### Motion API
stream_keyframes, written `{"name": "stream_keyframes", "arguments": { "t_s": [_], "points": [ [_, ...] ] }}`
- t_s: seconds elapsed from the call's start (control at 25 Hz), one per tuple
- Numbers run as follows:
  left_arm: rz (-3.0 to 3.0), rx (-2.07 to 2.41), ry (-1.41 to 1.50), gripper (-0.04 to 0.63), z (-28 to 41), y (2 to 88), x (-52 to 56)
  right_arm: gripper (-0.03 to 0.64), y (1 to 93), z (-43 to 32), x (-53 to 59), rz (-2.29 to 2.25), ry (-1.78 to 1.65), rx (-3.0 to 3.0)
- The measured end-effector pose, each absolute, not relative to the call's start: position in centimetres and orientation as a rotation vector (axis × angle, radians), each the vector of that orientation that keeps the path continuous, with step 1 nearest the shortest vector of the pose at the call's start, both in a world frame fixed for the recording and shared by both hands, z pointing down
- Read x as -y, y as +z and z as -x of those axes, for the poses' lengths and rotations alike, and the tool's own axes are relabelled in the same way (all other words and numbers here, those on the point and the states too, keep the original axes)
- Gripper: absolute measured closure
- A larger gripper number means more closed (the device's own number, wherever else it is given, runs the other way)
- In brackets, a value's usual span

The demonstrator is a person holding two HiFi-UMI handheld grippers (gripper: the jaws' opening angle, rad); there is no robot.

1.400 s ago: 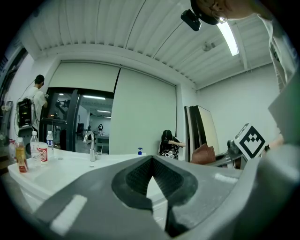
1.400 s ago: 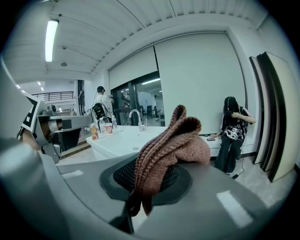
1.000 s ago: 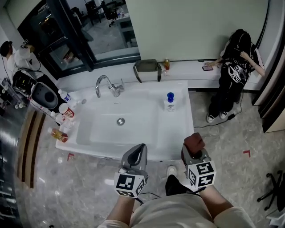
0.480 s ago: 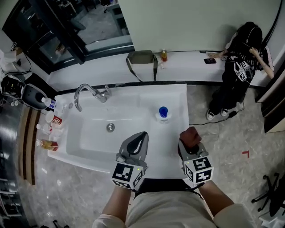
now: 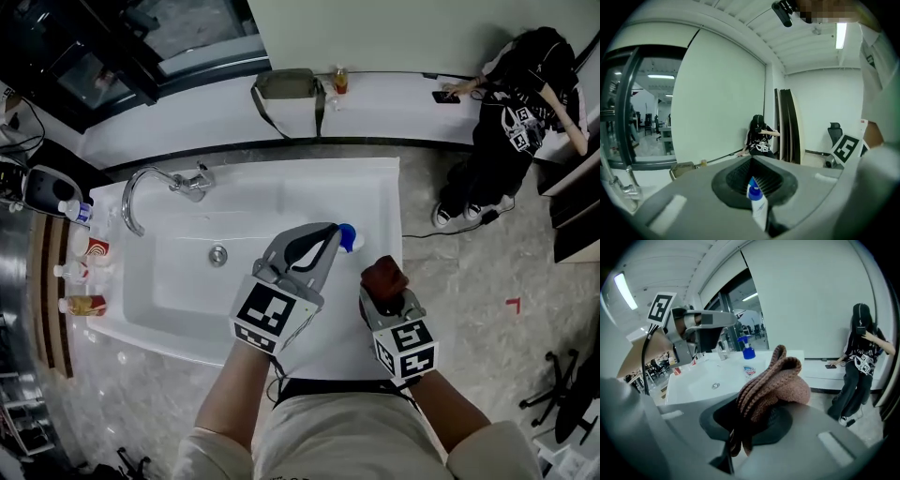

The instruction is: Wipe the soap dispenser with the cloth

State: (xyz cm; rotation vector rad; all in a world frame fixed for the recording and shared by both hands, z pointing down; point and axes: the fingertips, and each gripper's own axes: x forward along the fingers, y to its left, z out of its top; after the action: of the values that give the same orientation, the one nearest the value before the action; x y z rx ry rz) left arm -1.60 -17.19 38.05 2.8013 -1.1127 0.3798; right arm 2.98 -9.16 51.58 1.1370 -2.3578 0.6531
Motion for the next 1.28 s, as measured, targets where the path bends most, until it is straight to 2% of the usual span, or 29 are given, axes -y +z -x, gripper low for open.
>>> {"name": "stream_keyframes", "arguments": {
  "t_s": [0.32,0.6,1.28],
  "points": [
    [-2.843,0.949,0.513,0.595,0.3,40.4,19.0,0.538,52.3,4.5,9.8,-0.816,0.565,2.418],
    [-2.805,0.883,0.406,0.595,0.3,41.0,19.2,0.538,53.9,8.6,10.0,-0.565,0.507,2.433],
    [-2.83,0.748,0.312,0.595,0.5,41.1,19.1,0.537,56.0,0.4,13.8,-0.866,0.844,2.284]
  ]
}}
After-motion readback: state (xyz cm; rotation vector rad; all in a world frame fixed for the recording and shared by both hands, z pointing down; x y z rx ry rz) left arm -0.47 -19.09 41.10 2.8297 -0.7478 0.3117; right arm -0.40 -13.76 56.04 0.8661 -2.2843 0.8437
